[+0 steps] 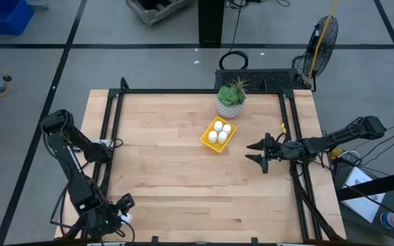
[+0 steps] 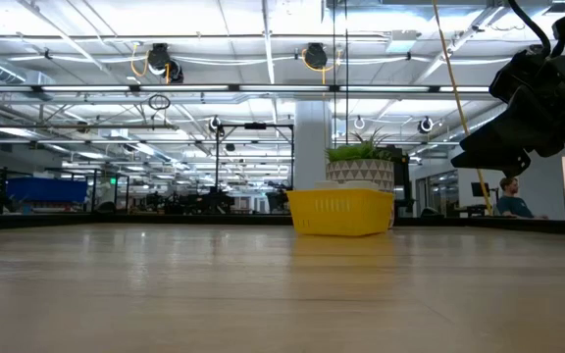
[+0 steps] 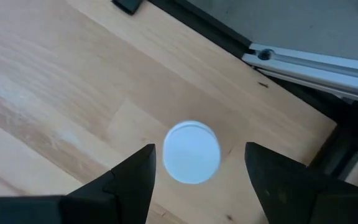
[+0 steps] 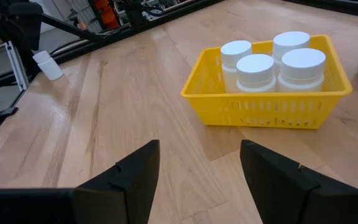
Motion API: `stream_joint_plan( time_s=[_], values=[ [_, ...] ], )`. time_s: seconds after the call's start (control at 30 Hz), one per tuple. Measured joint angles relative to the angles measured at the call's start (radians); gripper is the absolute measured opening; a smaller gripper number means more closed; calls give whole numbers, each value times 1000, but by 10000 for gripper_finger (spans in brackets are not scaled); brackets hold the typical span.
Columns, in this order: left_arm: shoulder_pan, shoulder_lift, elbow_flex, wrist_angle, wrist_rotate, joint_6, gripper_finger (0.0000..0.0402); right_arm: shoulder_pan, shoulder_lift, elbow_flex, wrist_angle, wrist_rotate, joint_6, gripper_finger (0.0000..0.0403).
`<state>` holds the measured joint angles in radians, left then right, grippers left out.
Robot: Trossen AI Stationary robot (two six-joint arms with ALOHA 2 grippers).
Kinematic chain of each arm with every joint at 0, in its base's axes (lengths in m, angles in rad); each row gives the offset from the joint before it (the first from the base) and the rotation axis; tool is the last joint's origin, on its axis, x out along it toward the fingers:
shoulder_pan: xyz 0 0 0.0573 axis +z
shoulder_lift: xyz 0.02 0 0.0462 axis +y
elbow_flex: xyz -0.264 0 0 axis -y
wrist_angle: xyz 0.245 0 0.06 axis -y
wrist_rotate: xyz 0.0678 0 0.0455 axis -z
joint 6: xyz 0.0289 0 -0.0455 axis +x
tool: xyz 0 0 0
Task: Pick and place pill bottles into a basket
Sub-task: Put the white medicine bottle into the bin
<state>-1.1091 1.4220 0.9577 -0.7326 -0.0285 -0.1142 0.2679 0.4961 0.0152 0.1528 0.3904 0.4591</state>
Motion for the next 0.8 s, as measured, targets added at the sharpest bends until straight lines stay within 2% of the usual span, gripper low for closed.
stream_joint_plan(
  time_s=[0.17,0.33,0.8],
  values=[
    [4,0,0,1,-33,5,253,0,0,0,0,0,0,215],
    [9,0,-20,5,-3,-1,253,0,0,0,0,0,0,215],
    [14,0,-46,42,-8,6,253,0,0,0,0,0,0,215]
  ],
)
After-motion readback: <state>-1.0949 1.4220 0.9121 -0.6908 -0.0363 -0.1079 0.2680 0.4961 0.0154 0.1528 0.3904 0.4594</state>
